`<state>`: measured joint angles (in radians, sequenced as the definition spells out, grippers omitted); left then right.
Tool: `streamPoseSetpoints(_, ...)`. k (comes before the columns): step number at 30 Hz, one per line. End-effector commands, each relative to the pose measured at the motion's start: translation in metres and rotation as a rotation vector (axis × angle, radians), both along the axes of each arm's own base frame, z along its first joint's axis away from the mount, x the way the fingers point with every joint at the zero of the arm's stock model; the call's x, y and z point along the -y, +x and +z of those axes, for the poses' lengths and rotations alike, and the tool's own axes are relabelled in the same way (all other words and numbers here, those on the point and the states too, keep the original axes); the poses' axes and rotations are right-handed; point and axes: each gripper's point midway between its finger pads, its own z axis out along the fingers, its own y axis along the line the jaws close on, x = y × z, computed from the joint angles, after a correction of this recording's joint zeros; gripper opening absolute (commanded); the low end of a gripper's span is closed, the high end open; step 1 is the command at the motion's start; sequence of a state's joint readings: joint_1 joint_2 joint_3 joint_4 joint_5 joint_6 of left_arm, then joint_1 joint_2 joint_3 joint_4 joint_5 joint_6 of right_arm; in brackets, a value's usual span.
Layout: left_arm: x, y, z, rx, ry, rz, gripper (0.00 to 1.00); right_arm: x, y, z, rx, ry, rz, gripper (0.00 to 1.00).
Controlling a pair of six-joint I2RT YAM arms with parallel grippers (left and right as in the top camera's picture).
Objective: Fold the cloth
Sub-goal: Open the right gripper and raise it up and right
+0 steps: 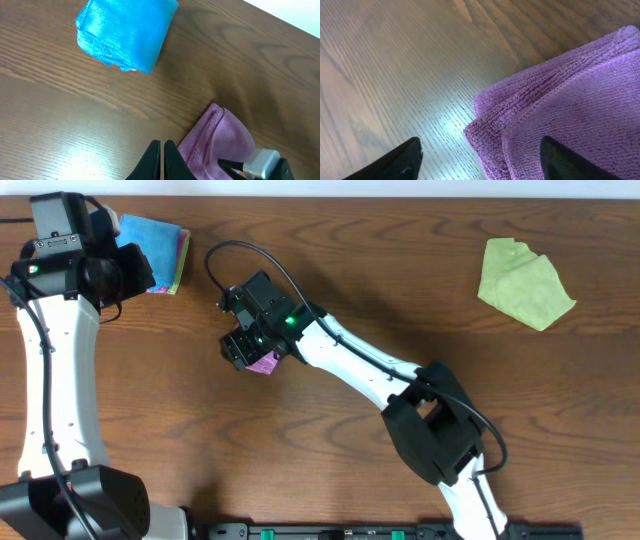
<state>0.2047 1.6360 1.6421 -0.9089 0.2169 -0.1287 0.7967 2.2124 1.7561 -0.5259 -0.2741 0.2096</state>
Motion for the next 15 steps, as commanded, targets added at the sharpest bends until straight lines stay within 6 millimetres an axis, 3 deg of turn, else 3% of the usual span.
streamPoseSetpoints(1, -0.002, -0.001, 0.000, 0.000, 0.025, -0.009, 0.06, 0.005, 0.014, 0.009, 0.010, 0.014, -0.007, 0.81)
streamPoseSetpoints(4, -0.004, -0.001, 0.000, 0.000, 0.025, -0.004, 0.06, 0.016, 0.031, 0.025, 0.016, 0.018, -0.040, 0.79)
streamPoseSetpoints(7, -0.004, -0.005, -0.004, -0.015, 0.009, -0.007, 0.06, 0.033, 0.054, 0.054, 0.063, 0.003, -0.052, 0.77)
streamPoseSetpoints(12, 0.031, -0.016, -0.033, -0.060, -0.139, -0.155, 0.18, 0.086, 0.085, 0.087, 0.135, -0.149, -0.161, 0.91)
streamPoseSetpoints(15, 0.058, -0.040, -0.065, -0.142, -0.283, -0.227, 0.21, 0.132, 0.093, 0.110, 0.160, -0.285, -0.212, 0.90)
